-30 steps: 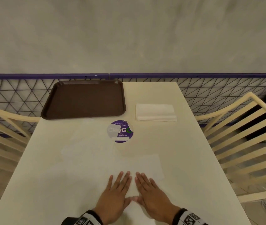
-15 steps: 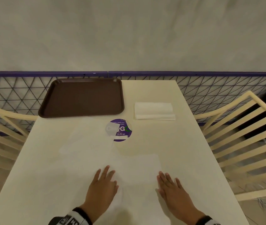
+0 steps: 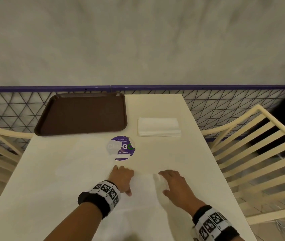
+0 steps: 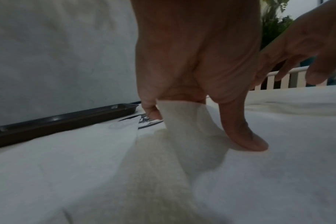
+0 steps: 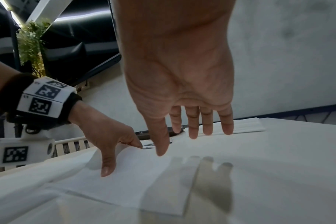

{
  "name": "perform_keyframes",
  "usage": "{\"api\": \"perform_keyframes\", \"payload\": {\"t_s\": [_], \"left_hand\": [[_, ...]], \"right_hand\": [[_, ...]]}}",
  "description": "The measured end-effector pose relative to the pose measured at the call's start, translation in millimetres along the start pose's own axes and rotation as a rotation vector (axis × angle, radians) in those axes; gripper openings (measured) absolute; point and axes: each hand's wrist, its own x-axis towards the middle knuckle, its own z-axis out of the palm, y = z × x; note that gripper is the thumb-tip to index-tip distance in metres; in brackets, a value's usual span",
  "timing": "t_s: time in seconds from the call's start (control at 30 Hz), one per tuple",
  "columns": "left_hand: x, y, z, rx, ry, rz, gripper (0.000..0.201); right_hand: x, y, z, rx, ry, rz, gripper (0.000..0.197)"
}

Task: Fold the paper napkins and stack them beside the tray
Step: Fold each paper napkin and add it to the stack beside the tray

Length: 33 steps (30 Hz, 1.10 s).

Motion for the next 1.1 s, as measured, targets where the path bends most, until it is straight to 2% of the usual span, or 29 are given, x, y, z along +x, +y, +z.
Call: {"api": "perform_keyframes", "payload": {"t_s": [0.07, 0.17, 0.27, 0.37, 0.4, 0.5, 0.57, 0.6, 0.7, 0.83, 0.93, 1.0, 1.07, 1.1], "left_hand": [[-2, 0, -1, -0.033, 0.034, 0.031, 0.069], [-9, -1, -7, -0.258, 0.079, 0.047, 0.053], [-17, -13, -23, -0.535, 0.123, 0.015, 0.021], [-17, -29, -32, -0.693, 0.115, 0.008, 0.036], [-13, -34, -37, -0.763, 0.139, -0.012, 0.039], [-1, -43, -48, -1.013, 0.284, -0.136, 0.037], [16, -44, -62, -1.195, 0.375, -0.171, 0.035], [25, -42, -70, -1.254, 0.404, -0.178, 0.036], [61, -37, -94, -1.242, 0.502, -0.236, 0.045], [110, -37, -125, -1.336, 0.643, -0.264, 0.055], [141, -35, -138, -1.339, 0.688, -0.279, 0.039], [160, -32, -136, -1.217, 0.699, -0.254, 0.026], [178, -31, -126, -1.103, 0.678, -0.243, 0.031], [184, -29, -122, -1.081, 0.641, -0.255, 0.028]], "right_hand": [[11, -8, 0, -0.025, -0.012, -0.044, 0.074], [29, -17, 5, -0.008, -0.084, -0.061, 0.081], [41, -14, 4, 0.032, -0.192, -0.009, 0.055], [48, -2, -9, 0.241, -0.219, 0.082, 0.019], [55, 6, -18, 0.329, -0.205, 0.101, 0.016], [69, 26, -48, 0.560, -0.119, 0.165, 0.019], [84, 42, -70, 0.777, -0.069, 0.242, 0.031], [94, 49, -81, 0.862, -0.058, 0.269, 0.031], [127, 69, -114, 1.010, -0.024, 0.318, 0.010], [178, 95, -145, 1.019, 0.134, 0.392, 0.031], [209, 118, -147, 1.026, 0.182, 0.501, 0.034], [222, 130, -138, 1.006, 0.186, 0.563, 0.030], [232, 139, -124, 0.943, 0.174, 0.596, 0.029], [235, 141, -117, 0.912, 0.174, 0.607, 0.029]]}}
